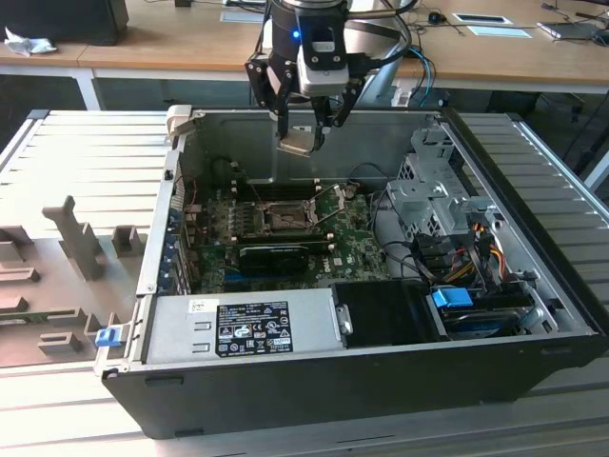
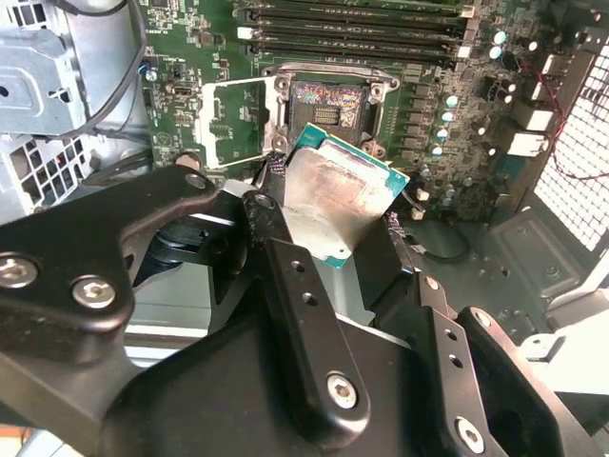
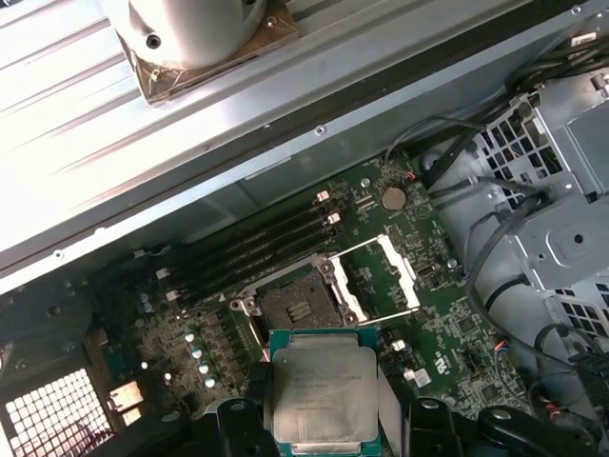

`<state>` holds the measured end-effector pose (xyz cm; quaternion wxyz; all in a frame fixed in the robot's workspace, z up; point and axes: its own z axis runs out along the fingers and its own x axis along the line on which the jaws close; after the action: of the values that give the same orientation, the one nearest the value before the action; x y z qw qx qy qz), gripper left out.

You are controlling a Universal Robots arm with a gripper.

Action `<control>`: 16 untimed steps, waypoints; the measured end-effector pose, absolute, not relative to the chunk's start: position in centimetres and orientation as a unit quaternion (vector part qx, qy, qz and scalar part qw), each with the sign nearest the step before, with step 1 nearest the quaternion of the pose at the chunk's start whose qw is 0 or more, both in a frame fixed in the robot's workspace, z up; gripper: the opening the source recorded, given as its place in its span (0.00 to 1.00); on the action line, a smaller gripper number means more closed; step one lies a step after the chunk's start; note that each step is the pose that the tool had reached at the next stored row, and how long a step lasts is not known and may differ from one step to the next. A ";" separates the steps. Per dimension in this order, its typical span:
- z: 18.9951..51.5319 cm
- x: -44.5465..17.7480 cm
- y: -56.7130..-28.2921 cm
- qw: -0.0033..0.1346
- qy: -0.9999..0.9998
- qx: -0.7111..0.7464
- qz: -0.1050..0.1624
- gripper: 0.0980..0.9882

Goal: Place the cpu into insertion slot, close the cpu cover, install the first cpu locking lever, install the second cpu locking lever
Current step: 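Place the cpu into insertion slot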

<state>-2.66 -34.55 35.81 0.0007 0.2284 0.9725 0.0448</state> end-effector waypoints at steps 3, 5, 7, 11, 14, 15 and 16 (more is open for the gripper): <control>35.8 -2.7 -34.5 0.001 0.971 0.235 0.045 0.49; 35.8 -2.7 -34.5 0.001 0.970 0.241 0.045 0.49; 35.8 -2.7 -34.5 0.002 0.968 0.249 0.045 0.49; 35.8 -2.7 -34.5 0.002 0.965 0.259 0.045 0.49; 35.8 -2.7 -34.5 0.002 0.963 0.264 0.045 0.49; 35.8 -2.7 -34.5 0.003 0.963 0.267 0.045 0.49; 35.8 -2.7 -34.5 0.003 0.962 0.270 0.045 0.49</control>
<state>-2.66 -34.54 35.77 0.0026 0.2699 0.9619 0.0446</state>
